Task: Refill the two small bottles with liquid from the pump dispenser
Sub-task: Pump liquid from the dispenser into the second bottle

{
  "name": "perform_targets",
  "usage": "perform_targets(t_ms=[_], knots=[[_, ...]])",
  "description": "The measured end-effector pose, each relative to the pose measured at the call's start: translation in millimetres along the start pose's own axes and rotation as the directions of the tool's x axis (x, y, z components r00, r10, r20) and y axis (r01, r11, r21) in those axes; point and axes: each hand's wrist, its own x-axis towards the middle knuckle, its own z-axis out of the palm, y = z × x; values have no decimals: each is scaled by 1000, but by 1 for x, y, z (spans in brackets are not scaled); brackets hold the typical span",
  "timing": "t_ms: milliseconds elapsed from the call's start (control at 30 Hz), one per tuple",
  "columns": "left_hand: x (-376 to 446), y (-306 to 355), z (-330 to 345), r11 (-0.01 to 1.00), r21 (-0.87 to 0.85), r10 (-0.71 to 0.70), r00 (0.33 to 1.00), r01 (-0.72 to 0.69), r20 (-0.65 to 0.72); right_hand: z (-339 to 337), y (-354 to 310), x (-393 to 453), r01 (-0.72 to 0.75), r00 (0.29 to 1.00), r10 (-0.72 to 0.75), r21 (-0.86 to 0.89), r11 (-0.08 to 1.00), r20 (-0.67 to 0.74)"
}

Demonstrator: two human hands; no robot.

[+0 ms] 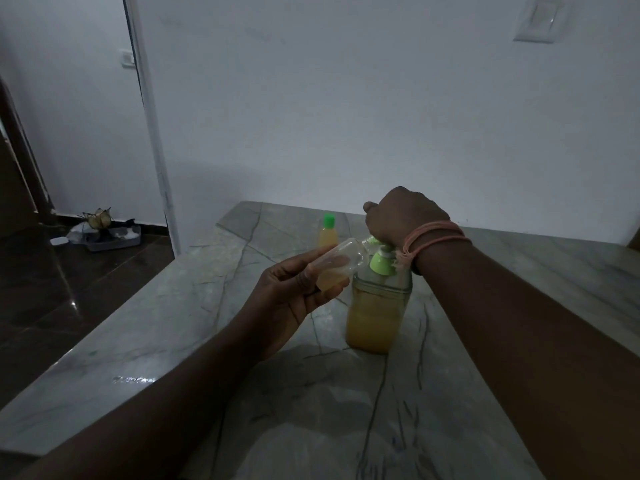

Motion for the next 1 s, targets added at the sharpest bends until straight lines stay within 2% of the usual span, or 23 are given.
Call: perform_targets(t_ms=[100,200,267,467,533,667,900,1000], knots=[[1,-1,-1,1000,-4,5,1000,-5,3,-1,-1,-1,19,998,-17,18,1000,-58],[1,-2,-4,1000,10,9,1000,-10,24,5,3,-2,-54,999,53,144,988,8],[1,-3,-4,1000,8,13,1000,-13,17,6,5,-2,-69,997,62,163,984,45],[0,-1,0,1000,-3,9,1000,-9,20,0,1,1,8,1000,-8,34,999,21],[1,-1,-1,1000,-4,10,1000,-10,23,2,2,4,-6,1000,6,51,999,4],[2,-1,-3,1000,-13,-1,1000,1,5,11,4,6,-76,996,69,119,990,61],[1,1,2,1000,-19,-10,1000,10,-3,-1,0,2,12,1000,-12,13,1000,5],[1,0,0,1000,-11,-7,1000,7,-2,3,1,4,-10,1000,10,91,996,5]])
